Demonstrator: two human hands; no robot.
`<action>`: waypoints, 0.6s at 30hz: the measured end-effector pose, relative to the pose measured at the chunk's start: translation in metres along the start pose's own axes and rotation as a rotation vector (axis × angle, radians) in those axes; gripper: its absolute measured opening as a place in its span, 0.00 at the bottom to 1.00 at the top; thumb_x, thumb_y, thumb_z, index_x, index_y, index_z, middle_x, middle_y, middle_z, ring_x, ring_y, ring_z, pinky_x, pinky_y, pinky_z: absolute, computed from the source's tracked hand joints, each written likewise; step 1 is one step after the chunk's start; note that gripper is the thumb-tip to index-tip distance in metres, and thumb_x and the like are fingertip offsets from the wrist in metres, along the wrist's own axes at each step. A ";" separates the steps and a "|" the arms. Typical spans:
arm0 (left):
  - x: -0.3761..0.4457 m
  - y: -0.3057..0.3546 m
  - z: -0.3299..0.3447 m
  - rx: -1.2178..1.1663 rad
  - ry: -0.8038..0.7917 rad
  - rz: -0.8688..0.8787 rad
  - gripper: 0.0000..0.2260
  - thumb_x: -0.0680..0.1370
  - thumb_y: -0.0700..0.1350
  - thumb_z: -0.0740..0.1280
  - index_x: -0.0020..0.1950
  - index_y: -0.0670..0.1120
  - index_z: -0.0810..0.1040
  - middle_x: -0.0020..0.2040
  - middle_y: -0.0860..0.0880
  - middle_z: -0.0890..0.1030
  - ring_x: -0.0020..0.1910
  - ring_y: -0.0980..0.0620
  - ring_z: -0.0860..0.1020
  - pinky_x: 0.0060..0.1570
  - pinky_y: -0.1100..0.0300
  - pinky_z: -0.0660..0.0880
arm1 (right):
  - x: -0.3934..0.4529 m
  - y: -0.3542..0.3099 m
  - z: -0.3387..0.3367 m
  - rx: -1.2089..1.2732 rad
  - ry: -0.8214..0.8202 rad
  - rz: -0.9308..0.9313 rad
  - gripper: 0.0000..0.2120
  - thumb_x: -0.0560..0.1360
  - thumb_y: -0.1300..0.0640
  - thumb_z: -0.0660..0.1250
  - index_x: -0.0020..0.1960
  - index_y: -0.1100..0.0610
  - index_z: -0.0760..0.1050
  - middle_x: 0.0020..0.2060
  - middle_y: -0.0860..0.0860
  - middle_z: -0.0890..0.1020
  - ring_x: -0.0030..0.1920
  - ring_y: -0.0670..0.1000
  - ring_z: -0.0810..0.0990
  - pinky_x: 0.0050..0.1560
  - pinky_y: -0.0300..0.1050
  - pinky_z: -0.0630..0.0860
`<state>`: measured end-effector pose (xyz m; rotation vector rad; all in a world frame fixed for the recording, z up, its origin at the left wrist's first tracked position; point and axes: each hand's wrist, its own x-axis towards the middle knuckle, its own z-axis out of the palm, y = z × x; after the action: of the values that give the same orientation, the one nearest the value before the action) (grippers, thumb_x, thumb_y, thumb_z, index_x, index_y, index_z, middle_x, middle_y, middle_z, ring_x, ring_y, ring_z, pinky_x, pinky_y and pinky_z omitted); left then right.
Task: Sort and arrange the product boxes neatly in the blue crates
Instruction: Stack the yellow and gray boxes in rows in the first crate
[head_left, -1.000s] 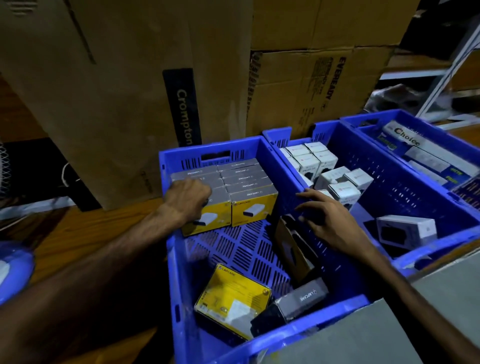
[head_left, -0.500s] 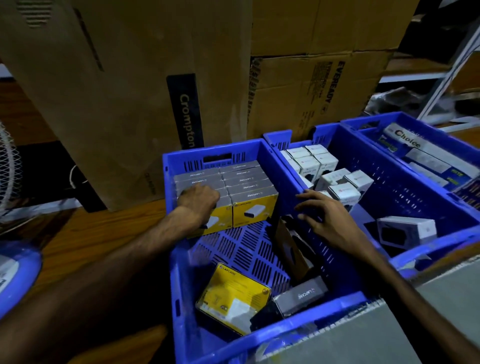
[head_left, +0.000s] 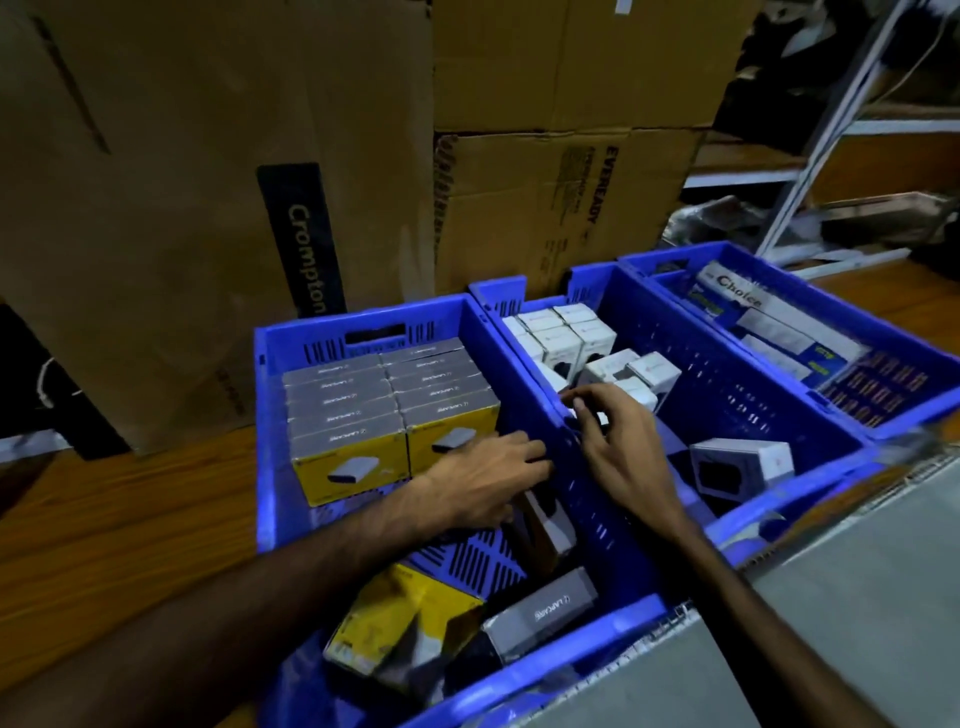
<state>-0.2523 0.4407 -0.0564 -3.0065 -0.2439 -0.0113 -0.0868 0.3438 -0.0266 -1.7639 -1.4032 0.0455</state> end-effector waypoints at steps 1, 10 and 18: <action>0.001 -0.001 0.000 0.010 0.010 -0.003 0.24 0.70 0.47 0.76 0.62 0.45 0.74 0.58 0.45 0.75 0.57 0.44 0.73 0.47 0.47 0.76 | 0.000 0.000 0.000 -0.010 -0.003 0.003 0.06 0.81 0.59 0.64 0.52 0.54 0.80 0.48 0.49 0.83 0.50 0.51 0.81 0.53 0.57 0.78; -0.020 -0.029 -0.009 -0.308 0.102 -0.168 0.14 0.69 0.52 0.75 0.53 0.51 0.82 0.53 0.56 0.74 0.55 0.51 0.72 0.51 0.54 0.74 | -0.009 -0.017 -0.007 -0.145 -0.160 -0.138 0.15 0.79 0.40 0.63 0.49 0.49 0.81 0.46 0.45 0.80 0.49 0.48 0.79 0.50 0.49 0.74; -0.080 -0.021 -0.040 -0.786 0.371 -0.545 0.21 0.63 0.60 0.82 0.51 0.55 0.83 0.49 0.61 0.79 0.51 0.62 0.78 0.51 0.59 0.76 | -0.018 -0.026 -0.010 -0.328 -0.370 -0.390 0.27 0.73 0.28 0.63 0.62 0.45 0.78 0.47 0.44 0.71 0.50 0.46 0.71 0.53 0.47 0.69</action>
<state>-0.3343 0.4438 -0.0156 -3.4344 -1.2531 -0.8961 -0.1081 0.3235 -0.0119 -1.7658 -2.1045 -0.0756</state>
